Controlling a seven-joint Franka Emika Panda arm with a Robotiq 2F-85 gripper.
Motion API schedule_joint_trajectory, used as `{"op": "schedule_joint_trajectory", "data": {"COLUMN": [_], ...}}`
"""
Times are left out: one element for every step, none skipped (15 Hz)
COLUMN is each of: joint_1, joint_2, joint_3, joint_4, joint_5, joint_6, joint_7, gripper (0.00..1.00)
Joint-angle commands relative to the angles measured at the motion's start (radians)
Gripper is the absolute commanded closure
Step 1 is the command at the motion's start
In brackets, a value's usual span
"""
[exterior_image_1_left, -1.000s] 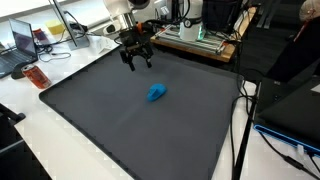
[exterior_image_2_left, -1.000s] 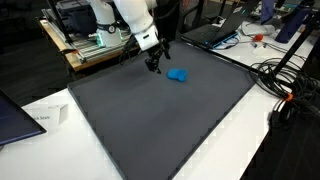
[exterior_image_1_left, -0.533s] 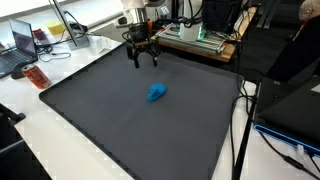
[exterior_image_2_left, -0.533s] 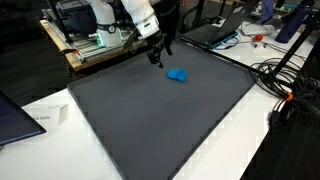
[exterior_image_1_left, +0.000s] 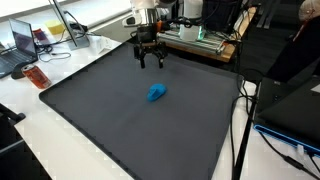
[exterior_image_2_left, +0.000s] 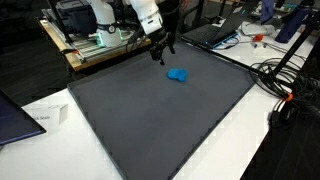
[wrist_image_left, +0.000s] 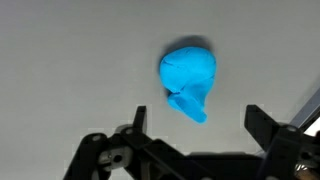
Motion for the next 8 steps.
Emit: {"op": "schedule_joint_trajectory", "data": {"joint_1": [0.032,0.042,0.052,0.062,0.075,0.09,0.103,0.119], "joint_2": [-0.025,-0.024,-0.023,-0.021,-0.017,-0.013,-0.012,-0.01], "joint_3": [-0.008,-0.01,-0.013,-0.017,-0.022,-0.031,-0.039,-0.051], "joint_4": [-0.023,-0.021,-0.019,-0.017,-0.017,-0.016,-0.014,-0.015], "joint_5": [-0.052,-0.074,-0.097,-0.127,-0.165,-0.213,-0.255,-0.305], "joint_6": [0.0,0.0,0.001,0.0,0.006,0.012,0.016,0.024], "joint_7": [0.146,0.189,0.237,0.293,0.352,0.423,0.489,0.564], "gripper": [0.0,0.0,0.0,0.0,0.0,0.0,0.0,0.0]}}
